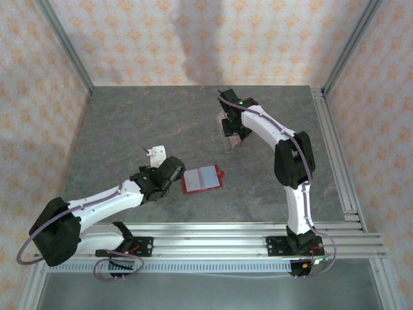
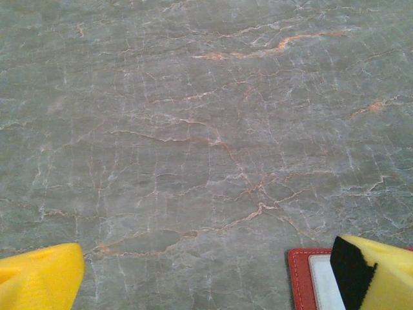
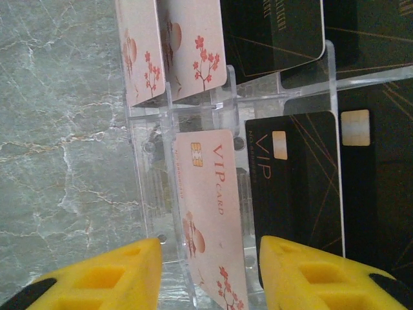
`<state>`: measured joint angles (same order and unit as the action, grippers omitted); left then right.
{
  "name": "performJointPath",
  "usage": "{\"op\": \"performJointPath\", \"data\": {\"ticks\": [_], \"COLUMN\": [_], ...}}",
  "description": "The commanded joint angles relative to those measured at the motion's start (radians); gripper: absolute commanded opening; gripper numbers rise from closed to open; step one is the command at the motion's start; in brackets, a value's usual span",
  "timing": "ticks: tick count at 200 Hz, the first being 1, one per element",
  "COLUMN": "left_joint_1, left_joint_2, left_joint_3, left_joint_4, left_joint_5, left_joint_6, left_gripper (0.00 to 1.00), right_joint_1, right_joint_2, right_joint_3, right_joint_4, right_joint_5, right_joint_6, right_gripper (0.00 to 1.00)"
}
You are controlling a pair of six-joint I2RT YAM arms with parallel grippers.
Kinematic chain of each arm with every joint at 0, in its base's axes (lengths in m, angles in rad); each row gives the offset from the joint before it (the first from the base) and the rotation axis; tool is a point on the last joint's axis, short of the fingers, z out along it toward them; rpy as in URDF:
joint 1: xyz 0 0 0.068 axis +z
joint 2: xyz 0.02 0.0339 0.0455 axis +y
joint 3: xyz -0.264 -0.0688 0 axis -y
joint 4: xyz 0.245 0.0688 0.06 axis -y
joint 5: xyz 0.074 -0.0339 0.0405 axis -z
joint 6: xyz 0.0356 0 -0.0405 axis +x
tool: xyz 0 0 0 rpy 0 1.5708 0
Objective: Put the credit cards into the card holder
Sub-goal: Pick up the credit card from the storage box.
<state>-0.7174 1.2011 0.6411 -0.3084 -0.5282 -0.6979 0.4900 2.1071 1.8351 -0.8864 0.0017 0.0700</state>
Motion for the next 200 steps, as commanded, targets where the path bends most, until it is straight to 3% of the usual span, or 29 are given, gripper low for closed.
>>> {"op": "performJointPath", "data": {"ticks": [1,200], "left_joint_1": [0.009,0.007], "left_joint_2": [0.007,0.078], "left_joint_3": [0.032,0.063], "left_joint_4": [0.002,-0.008], "left_joint_5": [-0.029,0.01], "left_joint_6": [0.001,-0.003], "left_gripper": [1.0,1.0], "right_joint_1": [-0.001,-0.004], "right_joint_2": [0.027,0.054], "right_joint_3": [0.033,0.078], "right_joint_4": [-0.028,-0.034], "right_joint_5": [0.046,-0.036], "right_joint_6": [-0.025,-0.015], "right_gripper": [0.42,0.18]}}
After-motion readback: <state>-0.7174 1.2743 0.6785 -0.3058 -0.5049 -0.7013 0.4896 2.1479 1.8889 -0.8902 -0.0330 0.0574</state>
